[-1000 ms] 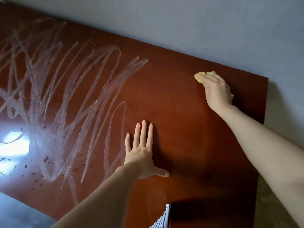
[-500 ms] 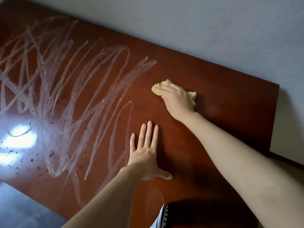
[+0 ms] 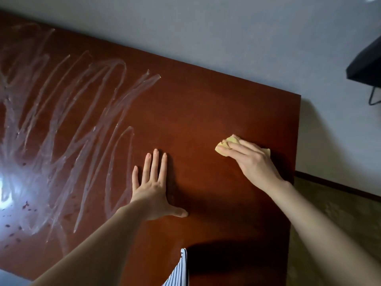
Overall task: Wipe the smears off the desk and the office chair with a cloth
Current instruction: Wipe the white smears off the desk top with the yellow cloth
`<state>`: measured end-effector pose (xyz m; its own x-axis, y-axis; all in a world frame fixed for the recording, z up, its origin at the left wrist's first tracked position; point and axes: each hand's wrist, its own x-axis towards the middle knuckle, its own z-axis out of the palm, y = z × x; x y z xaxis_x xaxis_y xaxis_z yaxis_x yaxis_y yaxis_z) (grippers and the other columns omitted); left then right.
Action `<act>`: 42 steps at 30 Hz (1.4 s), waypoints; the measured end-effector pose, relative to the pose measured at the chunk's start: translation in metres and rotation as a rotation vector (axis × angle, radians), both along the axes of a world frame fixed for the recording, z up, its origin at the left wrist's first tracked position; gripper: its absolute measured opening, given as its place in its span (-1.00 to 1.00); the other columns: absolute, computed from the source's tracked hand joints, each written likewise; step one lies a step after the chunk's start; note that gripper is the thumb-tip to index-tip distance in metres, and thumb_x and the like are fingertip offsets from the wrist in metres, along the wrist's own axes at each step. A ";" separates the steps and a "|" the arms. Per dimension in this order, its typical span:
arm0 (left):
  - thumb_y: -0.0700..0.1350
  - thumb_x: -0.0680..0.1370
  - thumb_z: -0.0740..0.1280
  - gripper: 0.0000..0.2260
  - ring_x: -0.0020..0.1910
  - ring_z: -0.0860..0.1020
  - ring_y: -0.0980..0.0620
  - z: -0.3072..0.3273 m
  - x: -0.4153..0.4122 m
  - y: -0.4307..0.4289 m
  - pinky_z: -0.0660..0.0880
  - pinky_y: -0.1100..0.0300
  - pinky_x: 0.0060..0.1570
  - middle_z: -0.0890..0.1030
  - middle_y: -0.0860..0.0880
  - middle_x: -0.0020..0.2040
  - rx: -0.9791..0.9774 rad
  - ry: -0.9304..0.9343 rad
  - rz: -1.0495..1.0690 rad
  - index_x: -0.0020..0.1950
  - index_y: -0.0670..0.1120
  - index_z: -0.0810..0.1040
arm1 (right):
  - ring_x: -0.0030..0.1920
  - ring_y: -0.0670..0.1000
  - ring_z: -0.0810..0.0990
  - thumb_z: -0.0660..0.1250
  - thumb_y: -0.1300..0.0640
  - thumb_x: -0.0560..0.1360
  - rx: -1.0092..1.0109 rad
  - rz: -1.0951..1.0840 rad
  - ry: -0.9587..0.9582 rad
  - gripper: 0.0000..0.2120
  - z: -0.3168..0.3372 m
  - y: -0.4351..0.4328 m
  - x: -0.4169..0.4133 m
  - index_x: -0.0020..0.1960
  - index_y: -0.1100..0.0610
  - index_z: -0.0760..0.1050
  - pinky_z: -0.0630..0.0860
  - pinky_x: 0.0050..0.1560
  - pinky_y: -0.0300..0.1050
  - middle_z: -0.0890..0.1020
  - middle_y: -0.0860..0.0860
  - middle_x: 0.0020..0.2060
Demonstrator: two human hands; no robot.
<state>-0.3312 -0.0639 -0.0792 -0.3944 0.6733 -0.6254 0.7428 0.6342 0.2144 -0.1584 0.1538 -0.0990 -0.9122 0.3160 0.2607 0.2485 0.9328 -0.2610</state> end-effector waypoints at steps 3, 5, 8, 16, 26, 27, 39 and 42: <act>0.54 0.03 0.35 0.37 0.20 -0.72 0.11 0.000 0.000 0.000 -0.51 -0.06 0.30 -0.75 0.09 0.22 -0.003 -0.005 0.009 0.22 0.10 -0.74 | 0.27 0.21 0.50 0.35 0.48 0.43 -0.065 -0.110 -0.042 -0.58 0.003 0.023 0.005 0.23 0.19 0.56 0.49 0.22 0.16 0.60 0.15 0.17; 0.55 0.03 0.34 0.36 0.20 -0.72 0.10 0.001 0.000 -0.001 -0.50 -0.07 0.31 -0.74 0.09 0.23 -0.004 -0.007 0.008 0.22 0.10 -0.74 | 0.31 0.22 0.46 0.29 0.46 0.49 -0.114 -0.188 -0.066 -0.61 0.005 0.041 0.000 0.26 0.21 0.53 0.42 0.30 0.13 0.57 0.17 0.21; 0.56 0.03 0.33 0.37 0.22 -0.71 0.09 0.000 0.001 0.001 -0.50 -0.07 0.32 -0.73 0.07 0.24 -0.002 -0.013 0.004 0.24 0.08 -0.73 | 0.38 0.20 0.38 0.22 0.43 0.54 -0.190 -0.319 -0.077 -0.62 0.008 0.073 -0.012 0.31 0.20 0.47 0.30 0.41 0.06 0.51 0.18 0.27; 0.55 0.04 0.33 0.36 0.22 -0.71 0.08 0.001 0.001 0.001 -0.53 -0.05 0.28 -0.73 0.06 0.25 -0.003 -0.022 0.005 0.24 0.08 -0.73 | 0.43 0.10 0.30 0.15 0.32 0.59 -0.299 -0.652 -0.079 -0.60 0.013 0.125 -0.067 0.36 0.03 0.44 0.26 0.41 -0.07 0.43 0.10 0.38; 0.53 0.04 0.36 0.37 0.20 -0.72 0.10 -0.001 -0.001 0.003 -0.54 -0.04 0.25 -0.74 0.08 0.24 0.002 -0.020 0.003 0.24 0.09 -0.73 | 0.33 0.13 0.44 0.29 0.37 0.49 -0.242 -0.431 0.026 -0.59 0.005 0.018 -0.088 0.25 0.03 0.56 0.37 0.26 -0.03 0.59 0.04 0.21; 0.53 0.04 0.36 0.37 0.19 -0.72 0.11 -0.002 0.000 0.003 -0.54 -0.04 0.25 -0.74 0.08 0.23 0.002 -0.019 0.003 0.24 0.09 -0.73 | 0.33 0.14 0.44 0.30 0.37 0.48 -0.255 -0.407 0.024 -0.59 0.005 0.007 -0.087 0.24 0.03 0.56 0.37 0.26 -0.02 0.60 0.04 0.20; 0.49 0.11 0.40 0.34 0.25 -0.66 0.03 -0.003 0.000 0.000 -0.50 -0.08 0.30 -0.71 0.05 0.23 0.042 -0.016 -0.023 0.26 0.06 -0.67 | 0.46 0.05 0.25 0.19 0.29 0.59 -0.351 -0.213 -0.199 -0.58 0.013 -0.095 -0.071 0.37 -0.04 0.42 0.23 0.41 -0.07 0.46 -0.08 0.34; 0.47 0.13 0.42 0.34 0.33 -0.59 0.01 -0.005 0.000 -0.002 -0.46 -0.10 0.34 -0.63 0.01 0.34 0.077 -0.016 -0.021 0.36 0.03 -0.59 | 0.47 0.03 0.22 0.19 0.29 0.59 -0.416 -0.203 -0.208 -0.59 0.017 -0.114 -0.064 0.37 -0.03 0.42 0.20 0.44 -0.09 0.45 -0.08 0.36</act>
